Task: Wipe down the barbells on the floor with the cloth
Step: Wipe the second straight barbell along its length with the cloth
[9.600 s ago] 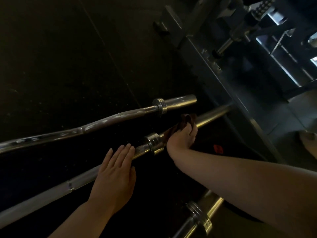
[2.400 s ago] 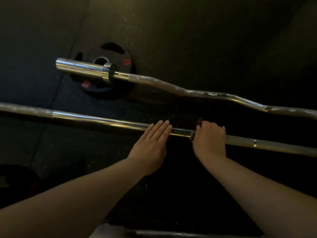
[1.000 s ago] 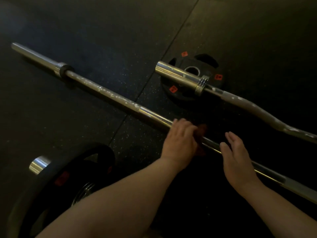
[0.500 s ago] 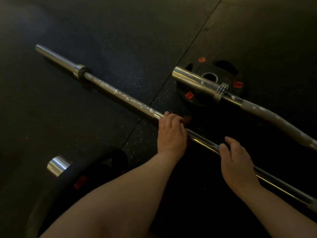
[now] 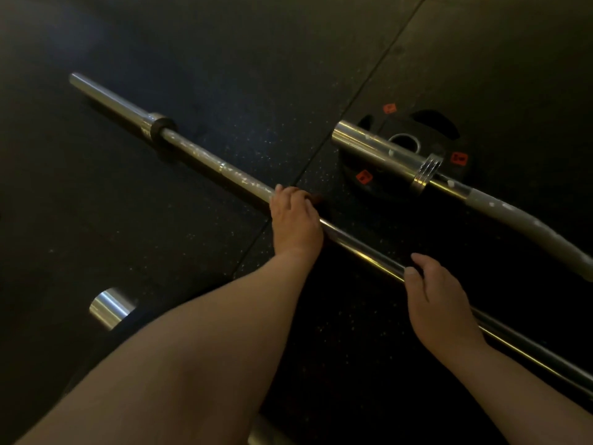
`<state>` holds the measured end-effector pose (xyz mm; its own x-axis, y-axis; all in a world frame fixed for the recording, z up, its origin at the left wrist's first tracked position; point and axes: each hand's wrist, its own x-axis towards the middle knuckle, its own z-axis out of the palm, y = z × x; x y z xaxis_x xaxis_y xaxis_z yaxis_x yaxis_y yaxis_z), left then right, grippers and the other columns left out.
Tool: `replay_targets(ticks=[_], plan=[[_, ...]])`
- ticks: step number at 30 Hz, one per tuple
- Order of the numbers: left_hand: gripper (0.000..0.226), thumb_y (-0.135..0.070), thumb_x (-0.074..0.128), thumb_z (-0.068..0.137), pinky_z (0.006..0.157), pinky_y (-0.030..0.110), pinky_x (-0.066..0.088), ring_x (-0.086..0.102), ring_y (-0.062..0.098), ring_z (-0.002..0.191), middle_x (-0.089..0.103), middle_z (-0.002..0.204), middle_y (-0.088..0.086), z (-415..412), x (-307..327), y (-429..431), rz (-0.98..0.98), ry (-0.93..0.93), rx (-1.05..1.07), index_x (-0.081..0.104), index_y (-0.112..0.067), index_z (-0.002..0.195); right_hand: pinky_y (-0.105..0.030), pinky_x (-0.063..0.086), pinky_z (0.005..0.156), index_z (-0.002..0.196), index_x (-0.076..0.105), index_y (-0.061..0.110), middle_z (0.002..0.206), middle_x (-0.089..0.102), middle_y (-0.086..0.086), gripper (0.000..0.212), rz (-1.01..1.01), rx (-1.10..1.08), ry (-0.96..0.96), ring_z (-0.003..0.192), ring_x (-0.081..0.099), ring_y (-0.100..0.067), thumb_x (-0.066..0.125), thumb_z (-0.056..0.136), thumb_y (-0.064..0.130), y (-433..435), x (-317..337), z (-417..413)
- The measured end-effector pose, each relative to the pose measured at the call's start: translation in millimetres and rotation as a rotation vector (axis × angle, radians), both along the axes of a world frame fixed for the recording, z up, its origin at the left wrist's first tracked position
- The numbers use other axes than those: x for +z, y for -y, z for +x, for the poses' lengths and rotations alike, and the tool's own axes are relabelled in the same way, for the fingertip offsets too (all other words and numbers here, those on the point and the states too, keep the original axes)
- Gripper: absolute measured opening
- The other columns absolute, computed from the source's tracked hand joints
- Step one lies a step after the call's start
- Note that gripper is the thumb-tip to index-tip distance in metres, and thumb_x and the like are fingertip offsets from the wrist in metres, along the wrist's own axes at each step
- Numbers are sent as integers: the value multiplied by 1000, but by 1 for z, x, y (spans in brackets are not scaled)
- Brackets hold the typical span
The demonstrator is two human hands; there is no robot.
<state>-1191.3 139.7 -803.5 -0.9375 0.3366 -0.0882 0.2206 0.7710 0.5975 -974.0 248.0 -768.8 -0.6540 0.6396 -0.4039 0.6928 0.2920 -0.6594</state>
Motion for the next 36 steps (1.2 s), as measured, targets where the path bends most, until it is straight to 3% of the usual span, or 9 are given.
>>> replay_targets(ticks=[2, 7, 12, 14, 20, 27, 30, 33, 36], plan=[[34, -29, 39, 100, 124, 52, 17, 10, 21, 153, 42, 149, 0, 21, 3, -11, 15, 30, 15, 61, -19, 124, -49, 43, 109, 148, 44, 21, 132, 57, -2, 47, -22, 8, 5, 126, 52, -21, 37, 105, 41, -2, -1, -1], [30, -31, 42, 101, 125, 50, 17, 13, 20, 153, 47, 143, -4, 70, -10, 3, 25, -126, -504, 56, -26, 127, -48, 38, 114, 149, 42, 21, 141, 53, -1, 46, -61, 12, 19, 135, 46, -20, 40, 106, 36, -5, 4, -6], [32, -31, 39, 102, 124, 51, 20, 13, 19, 153, 41, 149, -1, 34, 0, -2, 46, -4, -49, 58, -22, 126, -53, 42, 111, 146, 45, 16, 123, 63, -1, 47, 179, 53, 85, 123, 56, -21, 40, 104, 37, -7, 5, 18], [34, -28, 40, 100, 125, 52, 16, 11, 22, 153, 40, 150, 2, 47, 7, -15, 18, 37, -57, 58, -18, 127, -54, 42, 111, 147, 45, 16, 126, 63, -4, 49, 161, 42, 105, 123, 56, -22, 39, 103, 38, -9, 5, 28], [37, -29, 41, 103, 127, 46, 9, 17, 20, 153, 47, 146, 0, 96, -7, -1, 23, -157, -678, 53, -21, 137, -52, 38, 114, 148, 45, 17, 135, 57, -5, 49, 152, 106, 156, 131, 48, -25, 41, 103, 37, -11, 2, 35], [52, -33, 27, 94, 125, 51, 14, 16, 27, 152, 43, 149, 7, 62, 7, -17, 12, 6, -96, 56, -12, 131, -49, 32, 120, 147, 45, 13, 135, 58, -6, 48, 231, 92, 149, 131, 49, -22, 45, 103, 32, -13, -1, 46], [47, -30, 27, 97, 125, 52, 11, 21, 28, 150, 47, 145, 7, 107, 0, -27, -117, -140, -409, 55, -14, 132, -44, 20, 125, 149, 44, 11, 143, 54, -8, 49, 241, 80, 194, 140, 41, -24, 47, 104, 30, -15, 0, 54], [41, -28, 40, 102, 126, 50, 9, 15, 24, 153, 43, 150, 3, 143, -7, -19, -14, -165, -783, 47, -17, 141, -43, 20, 123, 149, 43, 12, 146, 51, -9, 49, 255, 98, 183, 141, 39, -25, 48, 103, 29, -13, -3, 57], [40, -34, 39, 104, 126, 47, 14, 21, 19, 152, 46, 149, 0, 124, -7, -14, 0, -198, -808, 46, -23, 141, -42, 20, 123, 152, 39, 15, 150, 47, -7, 50, 212, 106, 179, 144, 35, -23, 45, 104, 31, -19, -4, 60]])
